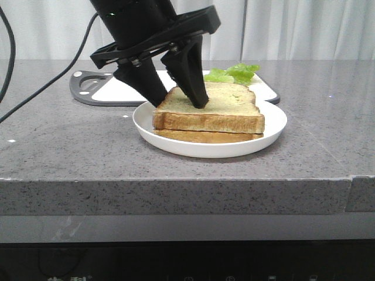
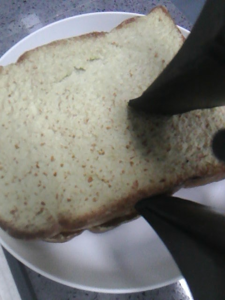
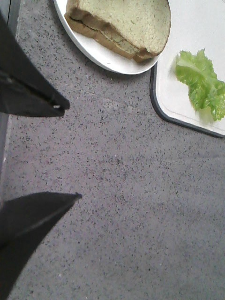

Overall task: Left arm grabs bread, right arm adds lettuce
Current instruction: 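Lower the left gripper onto the top bread slice and grasp it, then lift the top bread slice with the left gripper off the plate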

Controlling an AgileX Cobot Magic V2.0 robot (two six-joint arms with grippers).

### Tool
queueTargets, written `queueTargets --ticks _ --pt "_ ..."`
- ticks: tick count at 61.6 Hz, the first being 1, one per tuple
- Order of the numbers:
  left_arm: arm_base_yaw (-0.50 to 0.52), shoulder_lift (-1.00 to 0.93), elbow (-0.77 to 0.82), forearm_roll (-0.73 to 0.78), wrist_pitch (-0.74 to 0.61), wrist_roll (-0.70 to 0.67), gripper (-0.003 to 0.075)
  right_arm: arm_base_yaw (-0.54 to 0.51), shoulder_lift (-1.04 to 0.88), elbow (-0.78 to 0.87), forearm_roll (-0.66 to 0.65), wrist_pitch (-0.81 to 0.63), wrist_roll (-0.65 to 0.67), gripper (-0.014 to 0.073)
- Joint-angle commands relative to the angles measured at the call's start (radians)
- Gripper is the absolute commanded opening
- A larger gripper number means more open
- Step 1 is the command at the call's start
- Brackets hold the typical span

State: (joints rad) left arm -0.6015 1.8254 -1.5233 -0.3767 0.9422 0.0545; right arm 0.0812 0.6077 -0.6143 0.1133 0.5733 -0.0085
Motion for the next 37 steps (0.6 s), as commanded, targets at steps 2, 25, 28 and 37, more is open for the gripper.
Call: queueTargets --ticks 2,25,28,37 --pt "-0.003 -0.044 -0.030 -0.023 -0.029 -0.007 0.0218 -0.004 0.008 -0.029 0.006 -0.068 -0.005 0.0395" --pt "-0.003 -0.087 -0.031 0.029 -0.009 -0.005 -0.0020 -0.004 0.008 -0.029 0.006 -0.072 -0.005 0.0395" --pt "-0.003 -0.101 -0.031 0.029 -0.009 -0.005 -0.0020 -0.004 0.008 -0.029 0.006 -0.079 -0.005 0.0395" --pt "-0.003 -0.164 -0.031 0.044 -0.002 -0.005 -0.0020 -0.004 0.009 -0.029 0.023 -0.106 -0.005 0.0395"
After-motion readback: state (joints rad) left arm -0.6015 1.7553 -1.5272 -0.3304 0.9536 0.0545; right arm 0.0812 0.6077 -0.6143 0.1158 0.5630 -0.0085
